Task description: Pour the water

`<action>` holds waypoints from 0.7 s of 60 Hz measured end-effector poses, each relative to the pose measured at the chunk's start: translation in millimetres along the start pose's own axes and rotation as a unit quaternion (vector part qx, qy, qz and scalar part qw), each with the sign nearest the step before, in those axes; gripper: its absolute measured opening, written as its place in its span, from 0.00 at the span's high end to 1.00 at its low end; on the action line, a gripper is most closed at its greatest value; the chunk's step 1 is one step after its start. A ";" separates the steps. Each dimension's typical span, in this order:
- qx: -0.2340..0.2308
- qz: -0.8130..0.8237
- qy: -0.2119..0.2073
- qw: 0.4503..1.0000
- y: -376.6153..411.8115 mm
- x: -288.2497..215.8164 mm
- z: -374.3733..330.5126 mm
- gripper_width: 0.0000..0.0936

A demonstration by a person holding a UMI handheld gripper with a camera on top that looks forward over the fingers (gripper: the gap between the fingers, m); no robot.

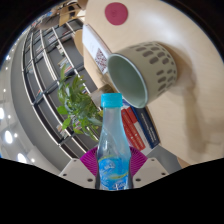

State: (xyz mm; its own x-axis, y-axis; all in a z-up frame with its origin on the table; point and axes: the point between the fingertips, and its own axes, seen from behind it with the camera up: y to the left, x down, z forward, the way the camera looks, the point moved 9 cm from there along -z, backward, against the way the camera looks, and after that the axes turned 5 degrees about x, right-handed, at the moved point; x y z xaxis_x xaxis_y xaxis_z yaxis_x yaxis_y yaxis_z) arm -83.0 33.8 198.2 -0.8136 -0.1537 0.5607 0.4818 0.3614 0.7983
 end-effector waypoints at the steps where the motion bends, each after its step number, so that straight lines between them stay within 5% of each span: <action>1: -0.001 -0.012 -0.002 1.000 3.3 -0.4 -1.5 0.60; 15: -0.009 -0.374 -0.099 0.922 73.7 -4.1 -17.4 0.58; 26: -0.005 -0.618 -0.203 0.759 133.9 -46.6 -56.5 0.58; 42: 0.078 -0.809 -0.250 0.527 155.7 -123.3 -81.2 0.58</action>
State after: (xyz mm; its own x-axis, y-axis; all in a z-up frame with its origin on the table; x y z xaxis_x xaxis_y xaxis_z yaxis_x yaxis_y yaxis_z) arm 118.8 34.3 271.2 -0.1222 -0.1301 -0.9839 -0.9738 0.2072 0.0935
